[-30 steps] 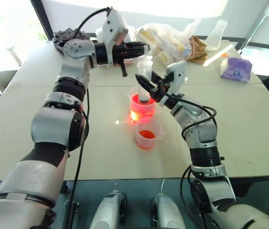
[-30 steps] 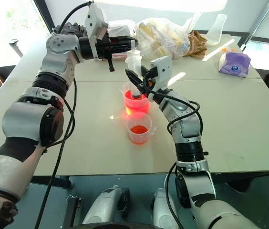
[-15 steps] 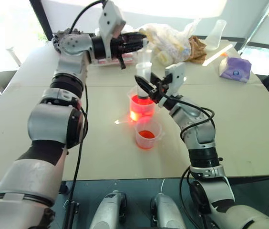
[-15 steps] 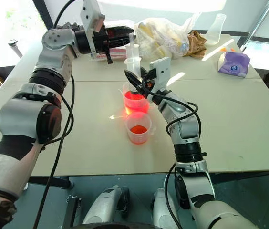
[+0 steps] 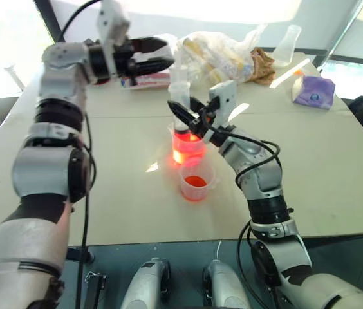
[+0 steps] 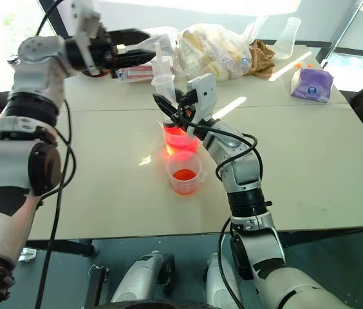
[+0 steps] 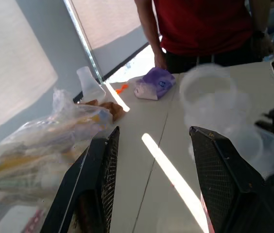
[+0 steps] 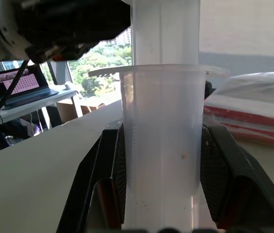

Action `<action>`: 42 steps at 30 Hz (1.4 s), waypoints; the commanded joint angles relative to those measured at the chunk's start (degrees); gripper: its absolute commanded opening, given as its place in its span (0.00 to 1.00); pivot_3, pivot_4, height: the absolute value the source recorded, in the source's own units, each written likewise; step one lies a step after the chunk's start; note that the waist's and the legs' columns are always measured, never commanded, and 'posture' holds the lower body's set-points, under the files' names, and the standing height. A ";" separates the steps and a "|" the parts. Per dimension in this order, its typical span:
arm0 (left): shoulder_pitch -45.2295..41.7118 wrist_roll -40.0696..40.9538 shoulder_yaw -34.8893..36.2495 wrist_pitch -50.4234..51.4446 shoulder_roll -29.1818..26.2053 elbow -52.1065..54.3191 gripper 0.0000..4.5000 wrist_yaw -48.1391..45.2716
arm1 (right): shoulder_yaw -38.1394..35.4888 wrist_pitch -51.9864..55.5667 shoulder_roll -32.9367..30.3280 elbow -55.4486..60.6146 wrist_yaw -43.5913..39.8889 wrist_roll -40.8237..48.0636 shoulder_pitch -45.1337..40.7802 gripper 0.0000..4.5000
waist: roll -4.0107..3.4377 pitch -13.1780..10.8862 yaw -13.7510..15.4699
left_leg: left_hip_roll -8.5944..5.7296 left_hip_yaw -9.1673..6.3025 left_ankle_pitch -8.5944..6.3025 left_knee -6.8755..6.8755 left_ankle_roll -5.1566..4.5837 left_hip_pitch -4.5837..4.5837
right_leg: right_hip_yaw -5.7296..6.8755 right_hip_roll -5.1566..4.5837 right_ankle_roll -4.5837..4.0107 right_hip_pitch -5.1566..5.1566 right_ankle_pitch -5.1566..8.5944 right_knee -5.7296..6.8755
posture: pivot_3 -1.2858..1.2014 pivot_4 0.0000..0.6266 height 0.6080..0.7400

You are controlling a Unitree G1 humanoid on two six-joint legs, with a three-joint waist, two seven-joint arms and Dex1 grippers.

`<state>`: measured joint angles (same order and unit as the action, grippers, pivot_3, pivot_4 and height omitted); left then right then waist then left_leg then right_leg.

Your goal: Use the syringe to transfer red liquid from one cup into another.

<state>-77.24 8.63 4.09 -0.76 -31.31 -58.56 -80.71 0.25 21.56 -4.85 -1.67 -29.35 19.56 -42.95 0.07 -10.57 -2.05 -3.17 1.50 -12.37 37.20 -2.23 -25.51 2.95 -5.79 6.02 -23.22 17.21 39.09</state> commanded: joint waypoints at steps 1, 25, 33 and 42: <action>4.69 1.25 -0.89 5.97 -2.46 8.47 0.53 -2.66 | -1.39 -1.63 -0.55 4.70 0.36 1.48 -2.96 0.32 | 0.00 0.00 -0.18 | 0.02 0.00 0.00 0.01 0.01 0.01 | 0.00 0.01 0.00 0.00 0.00 0.00 | 0.52 0.24 1.00; 25.48 22.45 8.72 38.23 -7.60 53.40 0.53 16.19 | -7.33 24.80 -12.46 37.43 8.66 21.07 5.39 0.32 | 0.29 -0.06 1.33 | 0.03 -0.04 0.01 0.09 0.03 0.10 | -0.51 -0.07 -0.03 0.08 0.01 -0.03 | 0.52 0.24 1.00; 18.89 24.40 5.11 37.29 -5.04 51.51 0.53 14.51 | -5.31 24.65 -9.81 40.39 13.68 23.08 12.11 0.32 | 0.35 -0.03 1.58 | 0.02 -0.02 0.05 0.13 -0.03 0.09 | -0.54 -0.05 -0.03 0.13 0.01 -0.06 | 0.52 0.24 1.00; 7.44 22.85 -0.07 30.86 0.43 41.49 0.53 7.63 | -2.96 21.94 -9.03 39.84 14.82 21.65 14.56 0.32 | 0.35 -0.03 1.38 | 0.02 0.03 0.05 0.13 -0.12 0.09 | -0.60 0.04 -0.03 0.12 0.01 -0.09 | 0.52 0.24 1.00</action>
<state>-67.76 31.69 4.49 32.08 -30.79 -16.69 -71.43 -2.81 45.27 -14.10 36.27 -14.54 41.35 -28.11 0.42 -10.60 -0.67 -3.15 1.54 -12.34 37.33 -2.39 -25.42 2.34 -5.68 6.00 -23.10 17.23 39.01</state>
